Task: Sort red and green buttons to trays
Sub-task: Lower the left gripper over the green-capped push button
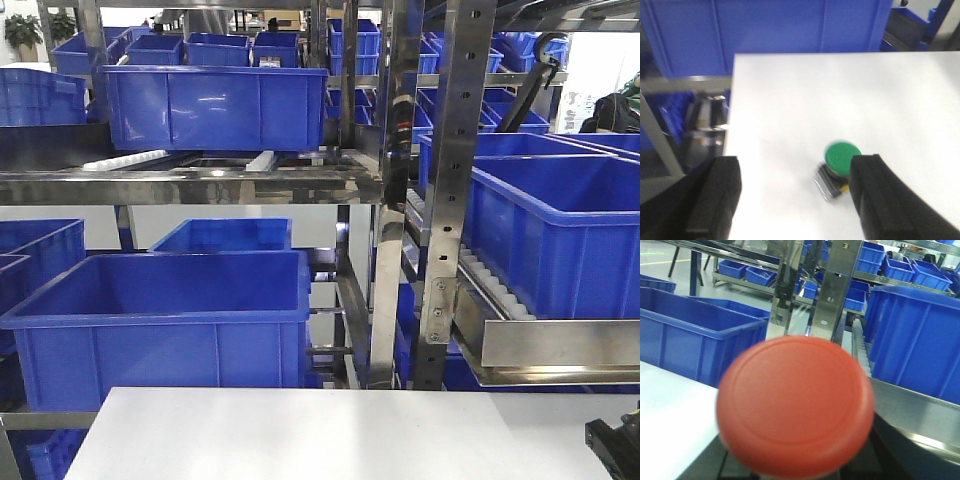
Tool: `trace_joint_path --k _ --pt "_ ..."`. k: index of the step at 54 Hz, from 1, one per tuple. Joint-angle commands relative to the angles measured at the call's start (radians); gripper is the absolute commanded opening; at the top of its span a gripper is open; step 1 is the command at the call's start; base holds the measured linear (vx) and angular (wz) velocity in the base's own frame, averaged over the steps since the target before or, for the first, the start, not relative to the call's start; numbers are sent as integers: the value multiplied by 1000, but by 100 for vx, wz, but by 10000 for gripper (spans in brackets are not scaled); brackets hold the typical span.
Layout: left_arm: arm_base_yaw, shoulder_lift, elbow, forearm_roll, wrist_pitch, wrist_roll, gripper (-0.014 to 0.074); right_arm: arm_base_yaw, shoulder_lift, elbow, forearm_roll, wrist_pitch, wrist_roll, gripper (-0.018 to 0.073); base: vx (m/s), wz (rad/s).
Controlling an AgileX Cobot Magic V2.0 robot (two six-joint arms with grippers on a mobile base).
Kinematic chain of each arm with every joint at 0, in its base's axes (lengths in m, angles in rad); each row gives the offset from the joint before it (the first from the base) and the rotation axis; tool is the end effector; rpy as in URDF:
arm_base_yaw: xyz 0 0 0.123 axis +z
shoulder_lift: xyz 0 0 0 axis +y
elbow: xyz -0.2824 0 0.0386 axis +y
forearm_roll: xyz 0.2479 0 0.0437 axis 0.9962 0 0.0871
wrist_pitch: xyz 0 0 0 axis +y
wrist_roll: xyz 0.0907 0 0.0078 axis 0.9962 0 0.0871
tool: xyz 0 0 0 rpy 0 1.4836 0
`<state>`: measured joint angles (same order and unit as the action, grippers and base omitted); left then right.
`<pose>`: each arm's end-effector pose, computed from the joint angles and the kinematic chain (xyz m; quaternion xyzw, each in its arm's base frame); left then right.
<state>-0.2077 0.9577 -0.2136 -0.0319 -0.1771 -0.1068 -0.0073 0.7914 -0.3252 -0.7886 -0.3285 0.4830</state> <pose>0.1584 -0.0329 0.1983 0.0282 0.8544 -0.0869 0.5115 0.1579 0.0196 0.2659 -0.1761 0.7338 -0.0063 0.6561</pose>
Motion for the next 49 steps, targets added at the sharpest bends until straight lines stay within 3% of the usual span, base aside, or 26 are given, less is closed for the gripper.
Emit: trace_joint_path --k 1,5,14,22,34,49 --pt "-35 23 63 -18 -308 -94 578 -3 -5 -29 5 -53 3 -9 0 0" --pt "-51 94 100 -6 -429 -111 578 -3 6 -29 5 -59 3 -9 0 0" --pt "-60 303 103 64 -564 -110 578 -3 25 -29 5 -66 3 -9 0 0" --pt "-60 532 103 91 -790 -108 578 -3 25 -29 5 -67 3 -9 0 0" --pt "-60 820 97 91 -1181 -3 578 -3 25 -29 5 -66 3 -9 0 0" --pt "-60 954 43 126 -1195 20 578 -3 25 -29 5 -65 3 -9 0 0"
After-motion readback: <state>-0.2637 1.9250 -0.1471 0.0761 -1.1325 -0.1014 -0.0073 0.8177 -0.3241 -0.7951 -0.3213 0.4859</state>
